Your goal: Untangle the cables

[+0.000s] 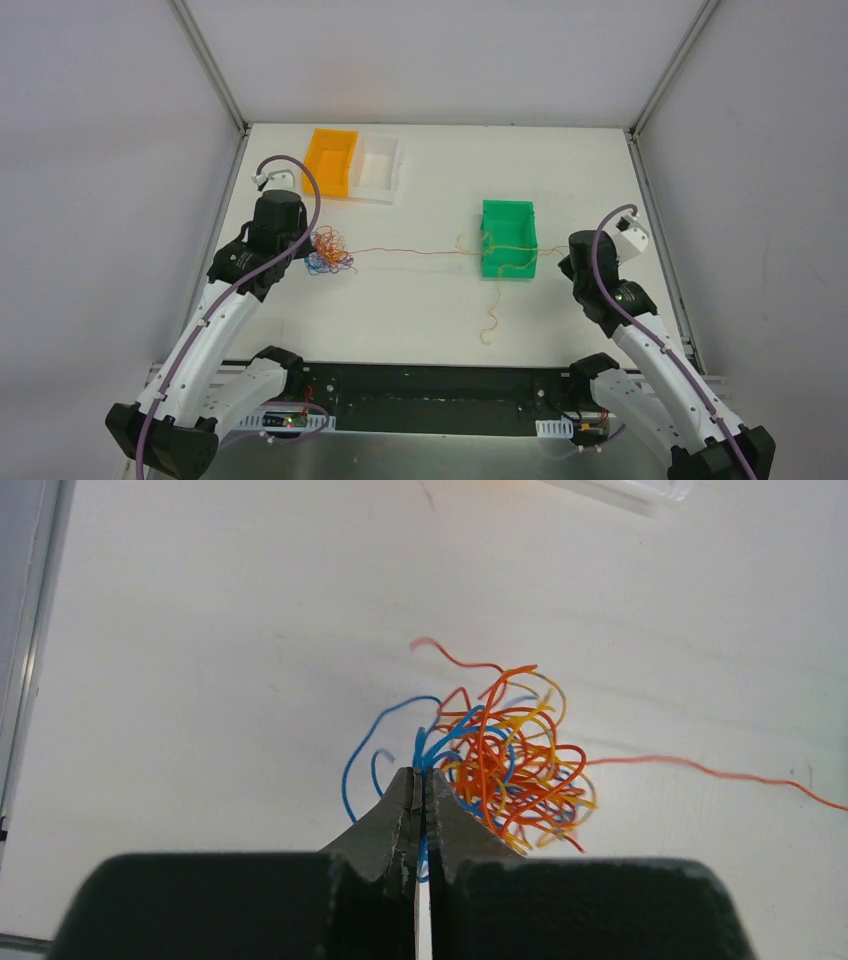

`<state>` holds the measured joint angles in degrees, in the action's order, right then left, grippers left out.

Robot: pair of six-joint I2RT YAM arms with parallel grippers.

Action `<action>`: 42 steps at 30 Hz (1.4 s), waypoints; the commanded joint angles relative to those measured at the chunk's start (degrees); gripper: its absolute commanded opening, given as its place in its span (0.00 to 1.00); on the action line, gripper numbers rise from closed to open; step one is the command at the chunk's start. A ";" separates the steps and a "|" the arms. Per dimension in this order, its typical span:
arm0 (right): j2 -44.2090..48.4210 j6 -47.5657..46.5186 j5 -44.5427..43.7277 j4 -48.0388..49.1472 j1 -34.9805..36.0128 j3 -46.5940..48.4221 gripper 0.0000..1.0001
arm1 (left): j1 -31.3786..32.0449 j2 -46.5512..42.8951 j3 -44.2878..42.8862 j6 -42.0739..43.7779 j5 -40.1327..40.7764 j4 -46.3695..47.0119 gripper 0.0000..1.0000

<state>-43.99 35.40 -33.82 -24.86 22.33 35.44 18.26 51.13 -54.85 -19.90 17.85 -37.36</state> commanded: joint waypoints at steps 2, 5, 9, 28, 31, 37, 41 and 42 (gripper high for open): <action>2.86 1.76 -3.55 -3.52 -0.83 1.35 0.00 | -0.75 0.55 -2.23 2.31 5.21 -2.38 0.00; 4.03 0.05 -2.54 -2.94 -0.87 0.94 0.00 | -0.76 0.27 -2.30 1.68 8.03 -2.93 0.00; 4.75 -2.97 1.52 -2.51 -0.81 1.44 0.00 | -0.73 -0.24 -2.29 1.56 6.39 -2.86 0.00; 8.96 -9.20 8.96 -1.44 -0.88 7.28 0.00 | -0.75 -1.00 -0.27 0.62 4.50 -0.91 0.00; 8.59 -8.26 -1.74 -4.40 -0.88 9.85 0.00 | -0.82 -1.72 -0.16 -1.48 12.45 -2.24 0.00; 8.88 -4.93 -18.04 -7.97 -1.40 10.88 0.00 | -1.03 -3.23 -0.11 -10.88 35.18 -7.27 0.00; 9.41 -1.90 -21.22 -10.12 -2.07 10.40 0.00 | -1.03 -3.27 0.01 -12.03 37.56 -8.09 0.00; 9.63 -1.62 -21.87 -10.32 -2.18 10.28 0.00 | -1.03 -3.18 -0.09 -13.05 38.39 -8.56 0.00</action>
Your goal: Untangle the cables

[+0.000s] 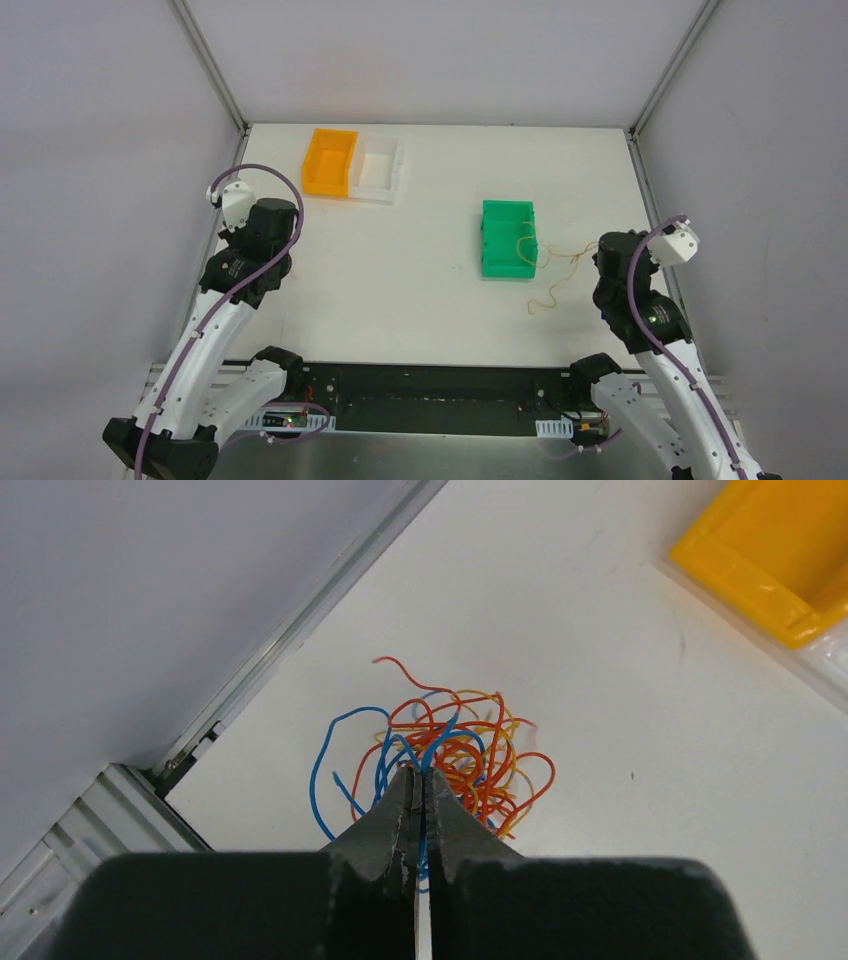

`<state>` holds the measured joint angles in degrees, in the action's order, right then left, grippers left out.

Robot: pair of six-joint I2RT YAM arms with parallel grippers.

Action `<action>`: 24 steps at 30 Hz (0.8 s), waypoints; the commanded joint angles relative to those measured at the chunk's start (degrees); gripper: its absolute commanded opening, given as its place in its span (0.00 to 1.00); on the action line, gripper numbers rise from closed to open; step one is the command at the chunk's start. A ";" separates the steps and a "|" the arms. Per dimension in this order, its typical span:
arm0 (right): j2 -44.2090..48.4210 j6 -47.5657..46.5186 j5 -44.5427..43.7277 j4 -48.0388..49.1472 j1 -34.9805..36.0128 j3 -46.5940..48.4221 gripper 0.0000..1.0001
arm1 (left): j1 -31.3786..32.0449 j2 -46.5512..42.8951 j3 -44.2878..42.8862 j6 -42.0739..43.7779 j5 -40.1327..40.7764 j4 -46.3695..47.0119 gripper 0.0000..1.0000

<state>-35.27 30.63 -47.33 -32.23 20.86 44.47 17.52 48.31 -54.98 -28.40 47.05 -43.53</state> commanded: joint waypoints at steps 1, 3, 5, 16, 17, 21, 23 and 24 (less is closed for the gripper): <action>1.12 3.31 -8.81 -3.14 -0.93 1.22 0.00 | -0.27 -0.25 -0.09 -5.20 9.66 -2.95 0.00; 1.46 3.46 -9.86 -3.45 -1.26 1.31 0.00 | -0.28 0.02 -0.29 -5.37 9.84 -3.17 0.00; 1.55 2.76 -10.11 -3.47 -1.50 1.79 0.00 | -0.29 0.27 -0.39 -5.34 9.42 -3.14 0.00; -1.50 -9.16 23.30 1.80 -1.39 8.37 0.00 | -0.29 2.80 -2.12 4.64 -20.91 3.95 0.00; -2.99 -9.67 24.50 0.47 -1.39 11.05 0.00 | -0.29 2.73 -2.41 5.88 -23.51 4.46 0.00; -7.66 -12.17 29.12 -2.66 -1.35 21.64 0.00 | -0.29 1.22 -2.62 10.00 -32.38 6.31 0.00; -9.21 -13.12 31.32 -3.48 -1.38 25.99 0.00 | -0.29 1.52 -2.15 11.60 -35.31 6.98 0.00; -10.02 -13.40 32.10 -3.80 -1.41 28.28 0.00 | -0.30 1.27 -1.95 12.02 -36.81 7.31 0.00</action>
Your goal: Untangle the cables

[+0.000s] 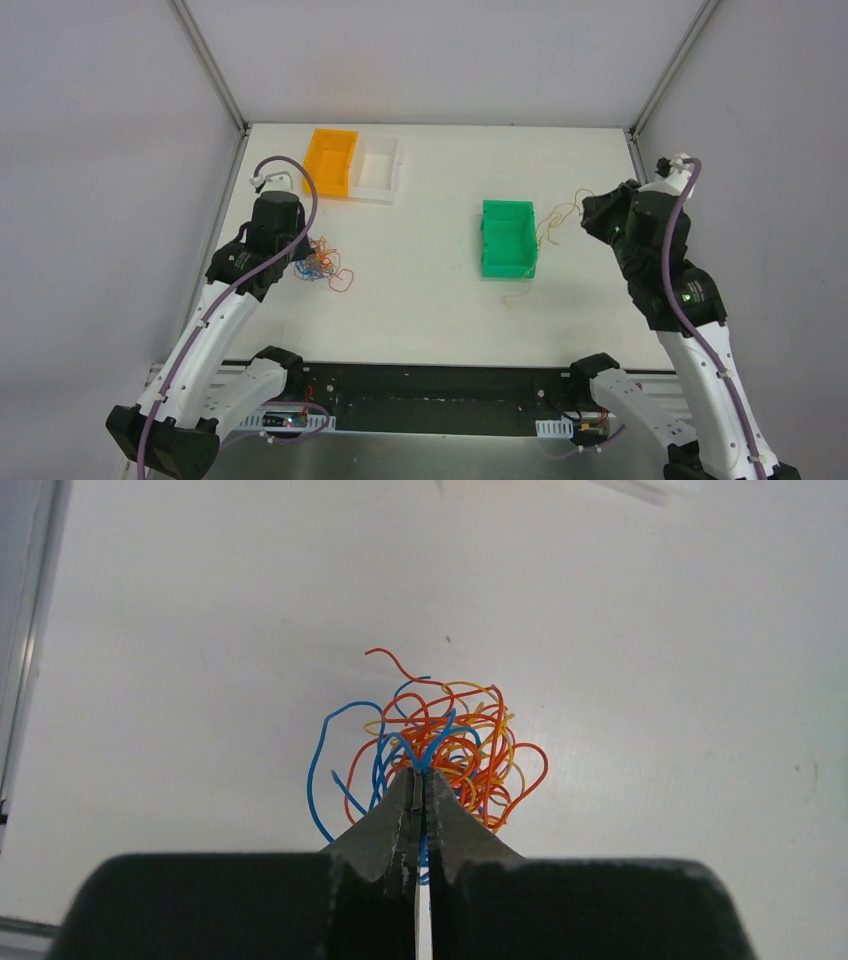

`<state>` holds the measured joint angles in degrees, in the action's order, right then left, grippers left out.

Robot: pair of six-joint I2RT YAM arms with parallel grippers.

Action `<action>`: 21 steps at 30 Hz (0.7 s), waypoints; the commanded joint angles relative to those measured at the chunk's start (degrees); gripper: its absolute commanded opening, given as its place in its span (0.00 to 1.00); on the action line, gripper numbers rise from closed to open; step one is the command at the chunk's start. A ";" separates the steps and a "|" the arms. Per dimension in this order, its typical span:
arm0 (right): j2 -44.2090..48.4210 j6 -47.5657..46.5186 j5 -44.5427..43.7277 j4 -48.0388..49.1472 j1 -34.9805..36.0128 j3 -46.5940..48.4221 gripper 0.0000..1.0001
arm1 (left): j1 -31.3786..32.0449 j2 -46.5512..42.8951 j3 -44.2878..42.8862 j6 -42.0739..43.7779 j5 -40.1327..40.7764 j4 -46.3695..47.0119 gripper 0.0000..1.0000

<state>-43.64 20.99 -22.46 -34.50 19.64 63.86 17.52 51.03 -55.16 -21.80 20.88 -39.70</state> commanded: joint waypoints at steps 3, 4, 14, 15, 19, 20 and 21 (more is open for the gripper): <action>-4.34 -4.39 10.19 -2.73 -0.17 15.76 0.00 | -0.29 -1.70 -0.99 7.09 -16.18 4.62 0.00; -5.35 -4.46 10.93 -3.02 -0.13 18.06 0.00 | -0.28 -1.72 -0.74 7.35 -18.07 5.08 0.00; -12.31 -4.48 13.51 1.18 -0.15 29.67 0.00 | -0.27 -0.62 1.77 8.60 -28.13 8.19 0.00; -12.62 -4.77 13.29 2.14 -0.18 29.75 0.00 | -0.29 -0.51 2.09 8.64 -28.67 8.47 0.00; -13.13 -5.10 11.98 6.37 -0.18 27.21 0.00 | -0.29 -0.14 2.51 7.75 -26.81 8.76 0.00; -13.33 -4.90 11.59 7.21 -0.19 26.53 0.00 | -0.29 -0.21 2.60 7.73 -26.48 8.75 0.00; -13.61 -4.72 11.28 7.63 -0.18 25.90 0.00 | -0.29 -0.48 2.65 7.69 -26.29 8.75 0.00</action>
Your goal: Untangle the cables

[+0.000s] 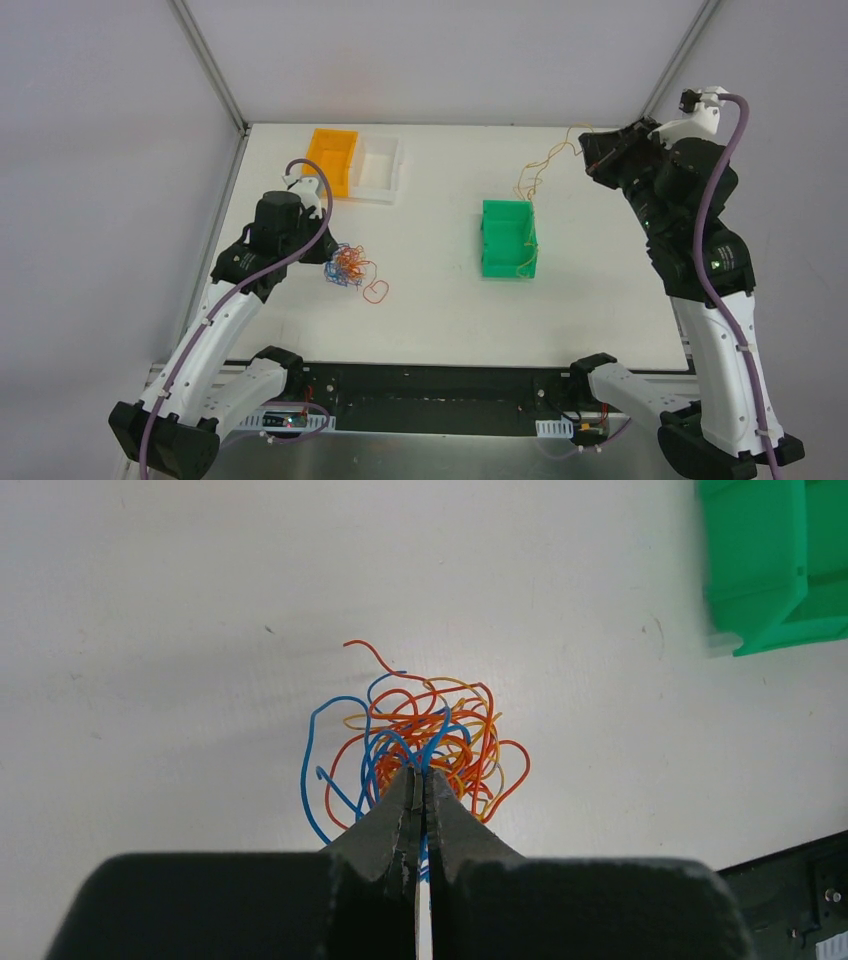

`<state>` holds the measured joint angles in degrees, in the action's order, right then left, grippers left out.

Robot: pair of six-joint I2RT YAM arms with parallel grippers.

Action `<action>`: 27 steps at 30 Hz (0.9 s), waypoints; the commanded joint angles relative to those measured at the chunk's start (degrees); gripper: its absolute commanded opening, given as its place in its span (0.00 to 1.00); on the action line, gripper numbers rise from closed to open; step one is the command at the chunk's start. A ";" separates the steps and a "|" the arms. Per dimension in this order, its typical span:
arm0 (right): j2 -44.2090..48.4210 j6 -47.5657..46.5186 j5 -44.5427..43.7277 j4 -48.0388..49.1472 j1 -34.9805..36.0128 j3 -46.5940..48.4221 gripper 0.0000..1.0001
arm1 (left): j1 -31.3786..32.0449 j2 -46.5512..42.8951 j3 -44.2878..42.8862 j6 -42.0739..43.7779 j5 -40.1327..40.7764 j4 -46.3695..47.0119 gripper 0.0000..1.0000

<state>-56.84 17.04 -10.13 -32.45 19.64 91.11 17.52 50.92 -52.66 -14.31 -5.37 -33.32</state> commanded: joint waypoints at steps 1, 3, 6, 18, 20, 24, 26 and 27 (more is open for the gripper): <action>-0.65 -0.50 -1.29 6.05 -0.21 -2.00 0.00 | -0.29 -0.53 0.23 0.09 0.01 2.38 0.00; -1.30 0.08 -1.49 7.05 -0.21 -3.48 0.00 | -0.29 -0.92 0.43 0.07 0.09 2.38 0.00; -2.05 0.93 -1.87 9.16 -0.23 -6.35 0.00 | -0.29 -1.53 0.78 -0.80 3.63 2.37 0.00; -7.11 2.38 -3.58 15.43 -0.26 -16.57 0.00 | -0.25 -3.27 1.58 -1.60 6.94 2.39 0.00; -7.25 2.22 -3.50 15.55 -0.21 -18.18 0.00 | -0.29 -3.41 1.62 -1.60 6.94 2.38 0.00; -5.64 3.45 -3.27 15.26 -0.21 -22.70 0.00 | -0.29 -3.35 1.57 -1.65 6.87 2.38 0.00; -4.61 3.99 -2.72 14.83 -0.21 -25.30 0.00 | -0.29 -3.26 1.45 -1.60 6.77 2.41 0.00; -3.97 4.21 -2.43 14.47 -0.17 -26.62 0.00 | -0.28 -3.13 1.43 -1.60 6.72 2.39 0.00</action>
<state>-64.07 19.62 -12.62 -19.51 19.64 67.90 17.52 48.45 -51.57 -15.59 0.54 -33.15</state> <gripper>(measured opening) 0.011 0.010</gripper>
